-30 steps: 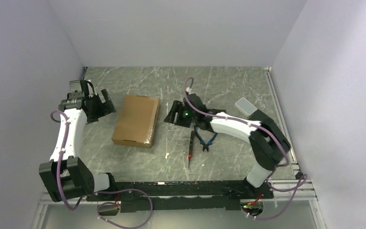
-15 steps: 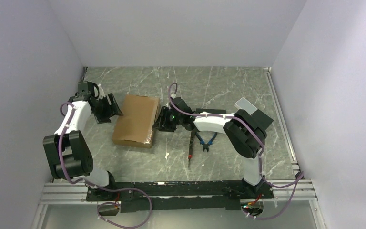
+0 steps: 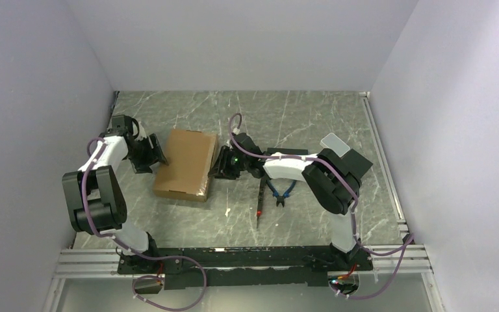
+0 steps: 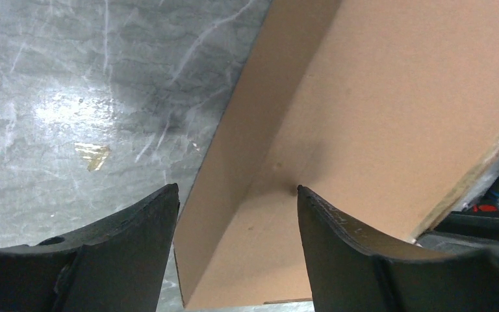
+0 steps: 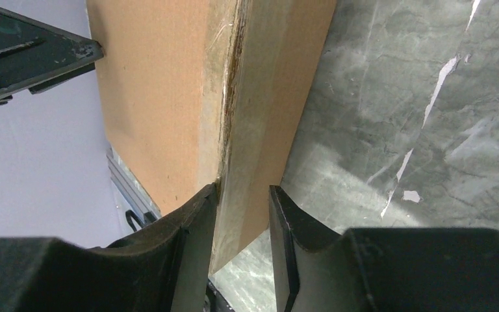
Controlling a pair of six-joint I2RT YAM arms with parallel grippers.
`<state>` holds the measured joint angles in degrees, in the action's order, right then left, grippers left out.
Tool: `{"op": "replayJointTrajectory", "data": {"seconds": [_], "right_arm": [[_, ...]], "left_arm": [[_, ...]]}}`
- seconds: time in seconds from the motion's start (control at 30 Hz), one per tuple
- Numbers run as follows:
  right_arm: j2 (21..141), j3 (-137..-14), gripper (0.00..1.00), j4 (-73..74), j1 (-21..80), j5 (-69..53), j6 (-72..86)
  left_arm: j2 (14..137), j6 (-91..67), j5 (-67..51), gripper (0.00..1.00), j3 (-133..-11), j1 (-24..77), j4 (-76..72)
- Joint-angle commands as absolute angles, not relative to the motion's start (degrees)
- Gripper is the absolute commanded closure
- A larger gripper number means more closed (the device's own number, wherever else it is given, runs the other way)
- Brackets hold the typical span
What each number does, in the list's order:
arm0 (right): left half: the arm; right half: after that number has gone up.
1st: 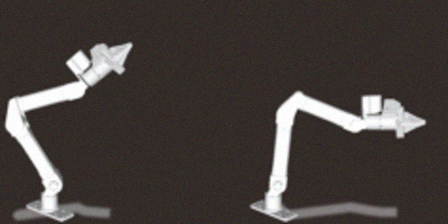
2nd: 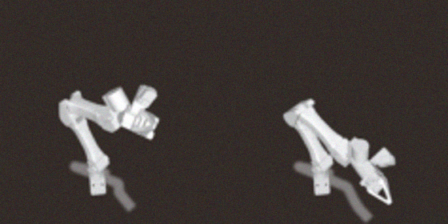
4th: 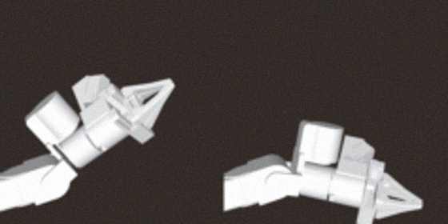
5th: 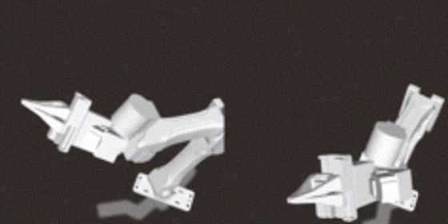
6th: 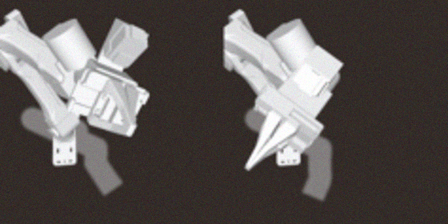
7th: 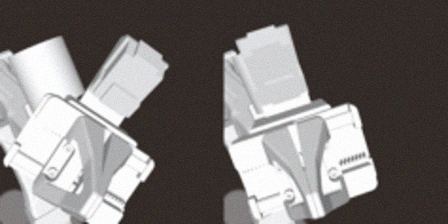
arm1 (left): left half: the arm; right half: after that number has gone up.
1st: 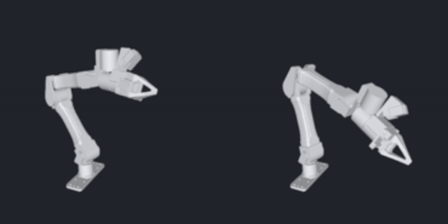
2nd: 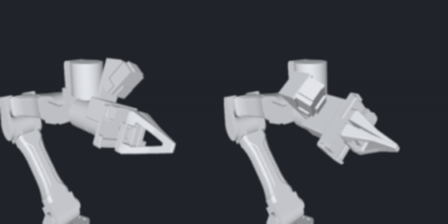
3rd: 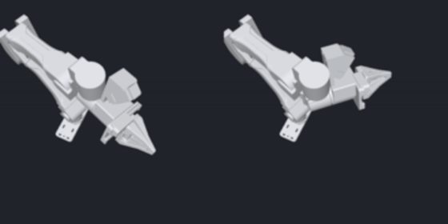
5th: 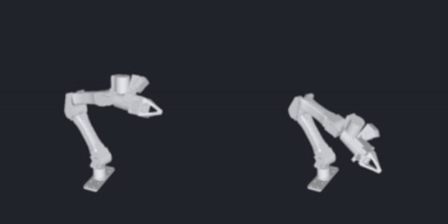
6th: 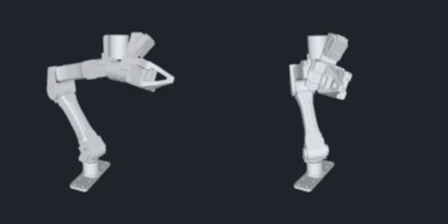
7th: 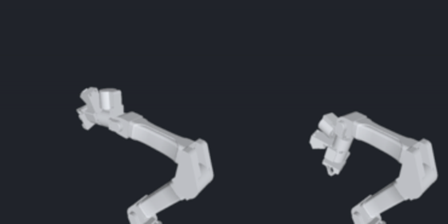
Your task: Unpack the express box
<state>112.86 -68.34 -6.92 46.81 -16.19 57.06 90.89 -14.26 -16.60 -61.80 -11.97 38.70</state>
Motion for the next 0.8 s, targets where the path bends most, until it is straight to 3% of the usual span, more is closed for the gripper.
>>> {"op": "replayJointTrajectory", "data": {"seconds": [0.0,0.77], "right_arm": [[112.6,-66.8,0.63,-8.9,46.0,-16.0,57.5],[108.7,-56.7,0.64,-4.6,44.2,-10.9,49.6]], "left_arm": [[92.8,-13.1,-13.7,0.29,-62.7,-12.1,40.0],[94.1,-12.8,-12.1,0.28,-62.7,-12.1,40.9]]}}
